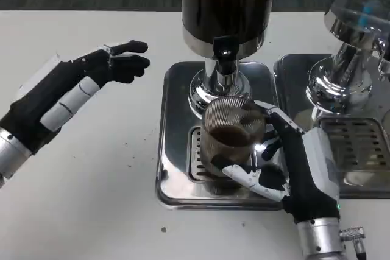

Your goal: Grasp the cup under the faucet to collect the drink, then remove the cup.

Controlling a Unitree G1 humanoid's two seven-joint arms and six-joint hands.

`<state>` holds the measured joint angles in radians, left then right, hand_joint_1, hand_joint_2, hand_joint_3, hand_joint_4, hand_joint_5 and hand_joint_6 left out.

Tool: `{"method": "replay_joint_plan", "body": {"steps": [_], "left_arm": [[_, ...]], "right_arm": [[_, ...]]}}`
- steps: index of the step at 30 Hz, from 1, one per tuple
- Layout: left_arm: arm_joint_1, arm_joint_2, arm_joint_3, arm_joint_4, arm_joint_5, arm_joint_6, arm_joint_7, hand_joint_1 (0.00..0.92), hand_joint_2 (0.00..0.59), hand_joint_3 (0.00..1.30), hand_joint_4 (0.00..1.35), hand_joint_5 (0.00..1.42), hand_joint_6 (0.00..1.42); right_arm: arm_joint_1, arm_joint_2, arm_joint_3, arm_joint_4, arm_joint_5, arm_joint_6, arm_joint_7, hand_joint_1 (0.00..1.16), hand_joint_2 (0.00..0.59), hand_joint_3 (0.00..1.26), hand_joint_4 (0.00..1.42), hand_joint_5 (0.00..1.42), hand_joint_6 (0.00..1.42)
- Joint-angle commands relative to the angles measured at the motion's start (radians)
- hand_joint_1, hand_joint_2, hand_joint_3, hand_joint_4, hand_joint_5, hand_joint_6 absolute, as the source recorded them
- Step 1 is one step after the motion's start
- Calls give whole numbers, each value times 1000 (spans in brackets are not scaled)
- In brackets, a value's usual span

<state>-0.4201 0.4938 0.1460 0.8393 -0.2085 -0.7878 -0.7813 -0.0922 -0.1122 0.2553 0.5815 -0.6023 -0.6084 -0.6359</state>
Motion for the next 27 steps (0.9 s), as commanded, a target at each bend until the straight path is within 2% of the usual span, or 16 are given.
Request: {"method": "replay_joint_plan", "body": {"steps": [1, 12, 15, 27], "left_arm": [[-7, 1, -2, 17, 23, -22, 16, 0, 177, 242, 270, 271, 295], [-13, 0, -4, 32, 39, -41, 25, 0, 178, 235, 266, 270, 295], [-10, 11, -13, 29, 68, -75, 45, 0, 178, 234, 266, 269, 295], [2, 17, -23, 36, 102, -108, 80, 0, 179, 223, 252, 254, 283]], "right_arm": [[0, -8, -15, -39, 4, -15, -28, 646, 234, 530, 645, 756, 949], [34, -26, -30, -75, 9, 3, -9, 650, 239, 547, 662, 782, 986], [39, -31, -32, -84, 11, 7, -5, 647, 236, 547, 670, 785, 989], [100, -54, -53, -172, 13, 32, 7, 634, 243, 561, 676, 802, 1006]]}}
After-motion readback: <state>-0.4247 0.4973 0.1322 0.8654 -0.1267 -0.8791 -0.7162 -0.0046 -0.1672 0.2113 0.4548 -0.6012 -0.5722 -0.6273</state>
